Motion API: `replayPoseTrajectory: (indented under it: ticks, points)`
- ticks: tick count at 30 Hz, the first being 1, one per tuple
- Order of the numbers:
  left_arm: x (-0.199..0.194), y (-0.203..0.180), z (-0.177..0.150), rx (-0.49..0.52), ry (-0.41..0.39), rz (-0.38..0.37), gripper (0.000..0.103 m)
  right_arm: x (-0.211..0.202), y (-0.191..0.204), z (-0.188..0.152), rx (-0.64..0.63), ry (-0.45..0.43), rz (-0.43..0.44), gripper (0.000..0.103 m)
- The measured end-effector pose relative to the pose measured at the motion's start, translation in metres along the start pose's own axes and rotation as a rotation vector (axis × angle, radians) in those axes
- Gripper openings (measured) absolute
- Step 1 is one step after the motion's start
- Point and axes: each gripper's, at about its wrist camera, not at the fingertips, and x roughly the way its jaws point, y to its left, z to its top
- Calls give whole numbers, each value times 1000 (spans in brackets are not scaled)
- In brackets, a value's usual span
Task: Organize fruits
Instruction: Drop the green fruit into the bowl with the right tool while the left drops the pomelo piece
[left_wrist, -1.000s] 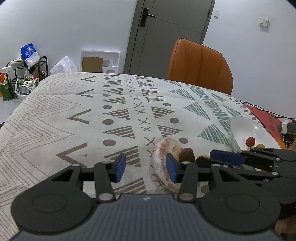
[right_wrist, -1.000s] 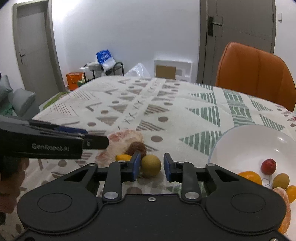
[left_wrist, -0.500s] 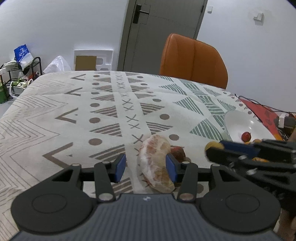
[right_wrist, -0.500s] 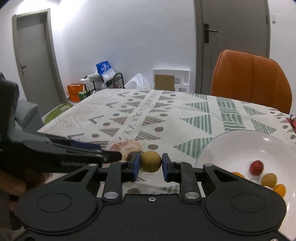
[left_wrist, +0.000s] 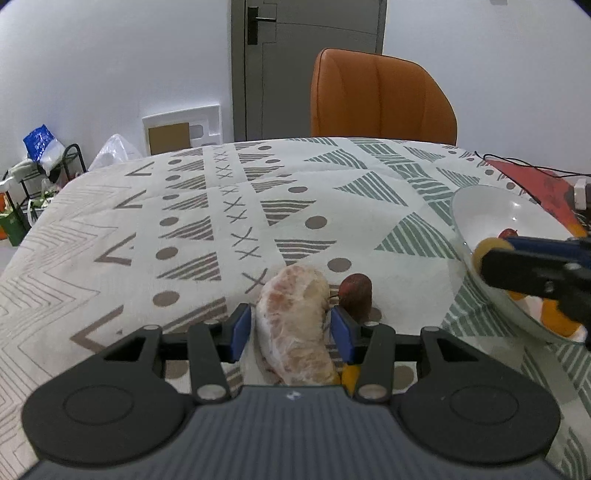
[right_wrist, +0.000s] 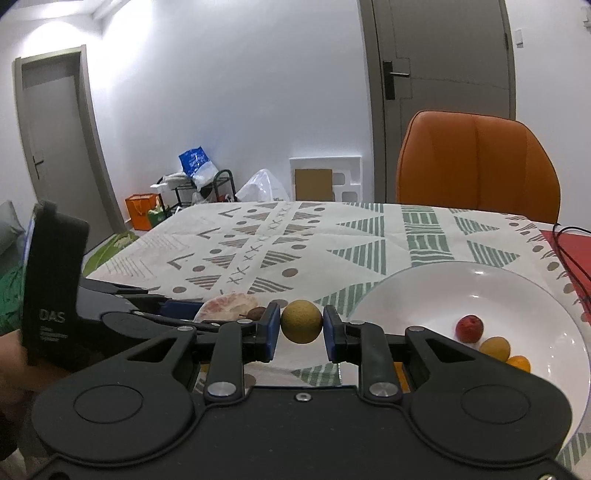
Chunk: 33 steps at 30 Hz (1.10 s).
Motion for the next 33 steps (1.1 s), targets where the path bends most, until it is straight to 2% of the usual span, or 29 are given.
replayPoseTrajectory:
  ticks: [1,2,11,19,33]
  points:
    - [0,1,0,-10,-4,8,38,-1,-1,-1,2,-3,0,23]
    - [-1,1,-1,-13,-11,24,37,-2,-2,-2,4,-4,-1,23]
    - [-14,5,-1,-32,-41,53,36,-7,-15,-8,37,-12,-15,23]
    - [-34,-4,11,-34,-94,18,36,-20,-30,-12,66,-32,-51,23]
    - [-45,-49,22,12,-137,-39,36,-49,-72,-25,131,-63,-115,23]
